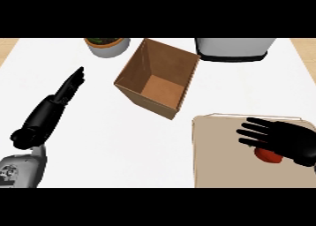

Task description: Pick the bell pepper from the tray and place it in the cardboard box

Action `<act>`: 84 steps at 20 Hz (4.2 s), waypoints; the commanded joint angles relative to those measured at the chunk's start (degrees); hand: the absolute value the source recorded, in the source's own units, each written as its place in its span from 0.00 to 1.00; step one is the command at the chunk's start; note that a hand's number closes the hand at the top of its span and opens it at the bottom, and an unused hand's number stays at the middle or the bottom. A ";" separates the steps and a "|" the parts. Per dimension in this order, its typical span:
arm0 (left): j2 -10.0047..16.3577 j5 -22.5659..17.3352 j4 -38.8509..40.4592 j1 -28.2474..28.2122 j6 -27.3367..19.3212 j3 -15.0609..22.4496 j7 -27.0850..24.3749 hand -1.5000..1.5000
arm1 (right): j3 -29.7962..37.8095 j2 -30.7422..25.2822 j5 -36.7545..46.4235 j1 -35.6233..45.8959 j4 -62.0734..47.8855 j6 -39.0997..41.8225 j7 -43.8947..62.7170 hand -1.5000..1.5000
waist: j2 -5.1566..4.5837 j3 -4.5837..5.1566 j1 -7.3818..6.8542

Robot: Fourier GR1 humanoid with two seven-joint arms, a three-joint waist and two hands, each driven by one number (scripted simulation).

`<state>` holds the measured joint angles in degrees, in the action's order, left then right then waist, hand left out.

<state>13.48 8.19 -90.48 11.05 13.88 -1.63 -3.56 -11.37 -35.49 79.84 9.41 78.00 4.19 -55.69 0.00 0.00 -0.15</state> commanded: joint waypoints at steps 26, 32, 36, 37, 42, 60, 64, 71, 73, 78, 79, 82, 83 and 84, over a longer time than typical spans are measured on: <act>-1.25 0.73 1.43 3.86 1.79 1.16 0.21 0.50 | -20.81 35.12 -4.08 7.29 9.50 5.72 35.87 1.00 | 0.18 0.02 -4.24; -2.03 1.53 3.45 3.69 1.25 1.74 -0.67 0.50 | -28.44 35.40 -10.96 14.57 15.38 3.54 58.54 1.00 | 0.12 0.12 -4.62; -1.93 1.15 3.20 4.82 1.83 1.82 0.32 0.50 | -27.55 35.46 -16.29 17.06 18.26 -2.99 73.39 1.00 | 0.06 0.04 -4.51; -2.56 1.27 3.61 4.77 1.33 1.96 -0.20 0.50 | -27.25 35.46 -17.92 18.48 18.96 -3.12 77.34 1.00 | 0.03 0.11 -4.26; -2.26 2.47 4.59 5.41 0.55 1.81 -0.25 0.50 | -25.05 35.48 -21.23 30.60 13.56 -9.04 94.30 1.00 | -0.46 0.18 -4.44; -1.90 1.15 5.37 4.63 0.46 -0.93 -0.98 0.50 | -9.64 32.99 -41.92 59.25 -27.17 4.01 91.51 1.00 | -0.62 0.06 -1.36; -0.44 0.50 4.08 4.97 1.84 -1.74 0.17 0.50 | -8.50 33.70 -42.66 61.44 -33.95 8.75 87.47 1.00 | -0.42 0.04 -1.18; -0.42 0.14 1.07 2.79 2.30 -1.76 0.53 0.50 | -6.82 31.20 -45.01 59.31 -40.21 16.95 76.55 0.00 | -0.21 0.00 -1.02; -1.07 0.88 2.39 2.27 1.13 -1.94 -0.45 0.50 | -5.25 29.73 -45.53 59.35 -40.92 15.63 70.34 0.00 | -0.36 0.00 -1.03; -2.34 1.71 0.50 0.46 0.78 -0.17 -0.51 0.50 | 1.32 33.18 -49.80 58.62 -35.44 4.20 65.79 0.00 | -0.14 -0.08 -0.78; -1.30 0.50 1.06 1.21 1.72 -1.49 0.44 0.50 | 4.37 33.50 -52.24 56.16 -33.58 -0.05 63.52 0.00 | -0.18 -0.19 -0.30; -0.94 0.82 1.83 2.09 1.74 -1.57 -0.52 0.50 | 14.46 35.39 -63.32 55.64 -31.74 -5.69 63.41 0.00 | -0.55 -0.26 -1.08; -1.68 1.82 0.69 1.62 0.82 -0.65 0.08 0.50 | 16.53 35.42 -65.05 53.87 -31.98 -7.64 62.21 0.00 | -0.51 -0.27 -1.13; -1.65 0.70 0.99 0.56 1.95 -0.77 -1.12 0.50 | 19.25 35.43 -67.55 56.15 -31.38 -7.87 64.24 0.00 | -0.27 -0.15 -1.20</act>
<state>12.18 9.29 -89.20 12.21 15.39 -2.75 -4.36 -0.79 -0.94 20.59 65.58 44.57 1.93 9.07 -0.40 -0.18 -1.14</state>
